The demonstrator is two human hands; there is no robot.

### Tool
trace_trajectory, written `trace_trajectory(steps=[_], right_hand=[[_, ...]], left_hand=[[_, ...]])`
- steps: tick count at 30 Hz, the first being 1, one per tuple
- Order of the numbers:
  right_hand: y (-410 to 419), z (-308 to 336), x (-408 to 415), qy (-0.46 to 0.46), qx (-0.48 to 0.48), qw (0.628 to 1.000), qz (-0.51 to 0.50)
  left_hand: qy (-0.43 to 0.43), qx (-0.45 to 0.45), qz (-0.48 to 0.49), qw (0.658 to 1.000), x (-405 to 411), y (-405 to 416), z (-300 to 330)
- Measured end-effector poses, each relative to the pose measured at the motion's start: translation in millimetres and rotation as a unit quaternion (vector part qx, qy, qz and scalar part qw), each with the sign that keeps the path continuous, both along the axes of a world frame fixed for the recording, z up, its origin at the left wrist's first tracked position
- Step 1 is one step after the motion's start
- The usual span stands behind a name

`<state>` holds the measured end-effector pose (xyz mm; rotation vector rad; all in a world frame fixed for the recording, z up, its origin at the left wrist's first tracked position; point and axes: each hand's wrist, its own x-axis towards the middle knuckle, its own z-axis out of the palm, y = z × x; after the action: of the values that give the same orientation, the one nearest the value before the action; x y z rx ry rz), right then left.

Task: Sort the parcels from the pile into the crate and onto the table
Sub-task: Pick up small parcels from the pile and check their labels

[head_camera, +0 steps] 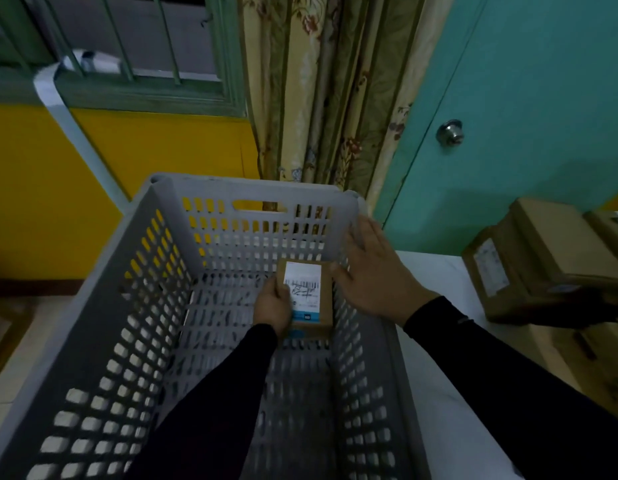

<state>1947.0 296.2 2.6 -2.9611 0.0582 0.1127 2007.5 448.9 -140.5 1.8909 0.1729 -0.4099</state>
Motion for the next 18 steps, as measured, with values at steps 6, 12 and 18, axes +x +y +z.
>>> trace_trajectory(steps=[6, 12, 18], right_hand=[[4, 14, -4, 0.013, 0.001, 1.000, -0.013], [5, 15, -6, 0.011, 0.014, 1.000, -0.020], [3, 12, -6, 0.000, 0.017, 1.000, -0.020]], left_hand=[[-0.048, 0.058, 0.040, 0.996, -6, -9, -10], [-0.031, 0.076, 0.063, 0.995, -5, -13, -11], [0.001, 0.072, 0.047, 0.996, -5, -10, -13]])
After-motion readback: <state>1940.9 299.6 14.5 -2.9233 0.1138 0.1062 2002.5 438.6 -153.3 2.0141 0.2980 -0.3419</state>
